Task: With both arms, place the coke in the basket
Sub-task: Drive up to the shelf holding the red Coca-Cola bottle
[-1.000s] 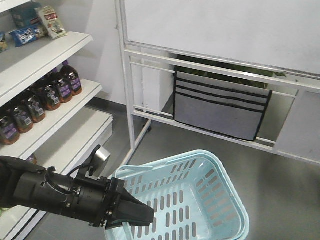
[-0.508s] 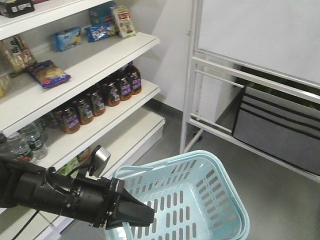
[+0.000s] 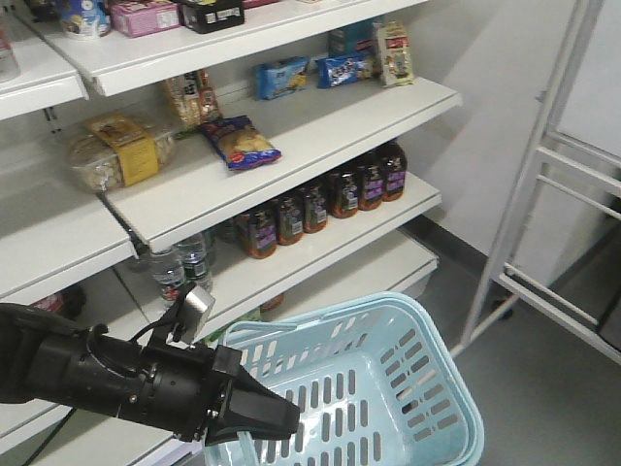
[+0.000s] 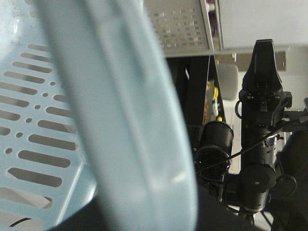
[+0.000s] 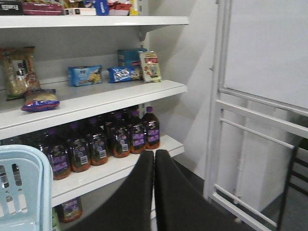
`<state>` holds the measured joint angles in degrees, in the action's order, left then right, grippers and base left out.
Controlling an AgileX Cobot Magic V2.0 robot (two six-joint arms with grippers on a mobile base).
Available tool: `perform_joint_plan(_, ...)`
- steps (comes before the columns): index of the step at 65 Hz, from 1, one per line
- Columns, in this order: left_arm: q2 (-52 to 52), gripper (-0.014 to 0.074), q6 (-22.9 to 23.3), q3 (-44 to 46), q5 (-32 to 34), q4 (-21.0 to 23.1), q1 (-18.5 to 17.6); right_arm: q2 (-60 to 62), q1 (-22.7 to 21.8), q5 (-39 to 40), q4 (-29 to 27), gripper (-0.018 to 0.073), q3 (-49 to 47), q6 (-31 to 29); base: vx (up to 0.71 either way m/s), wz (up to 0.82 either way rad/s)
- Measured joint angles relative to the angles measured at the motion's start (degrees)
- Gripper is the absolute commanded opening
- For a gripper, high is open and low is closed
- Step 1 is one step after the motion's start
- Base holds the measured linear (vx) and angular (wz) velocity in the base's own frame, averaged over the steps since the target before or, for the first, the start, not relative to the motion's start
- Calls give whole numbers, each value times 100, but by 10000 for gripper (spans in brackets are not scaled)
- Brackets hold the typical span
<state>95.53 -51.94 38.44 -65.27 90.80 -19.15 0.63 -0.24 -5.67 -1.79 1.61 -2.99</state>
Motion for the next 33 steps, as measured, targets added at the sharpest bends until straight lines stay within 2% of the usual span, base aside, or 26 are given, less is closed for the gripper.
perform_joint_plan(33, 0, -6, 0, 0, 0, 0, 0, 0, 0, 0, 0, -10, 0, 0, 14, 54)
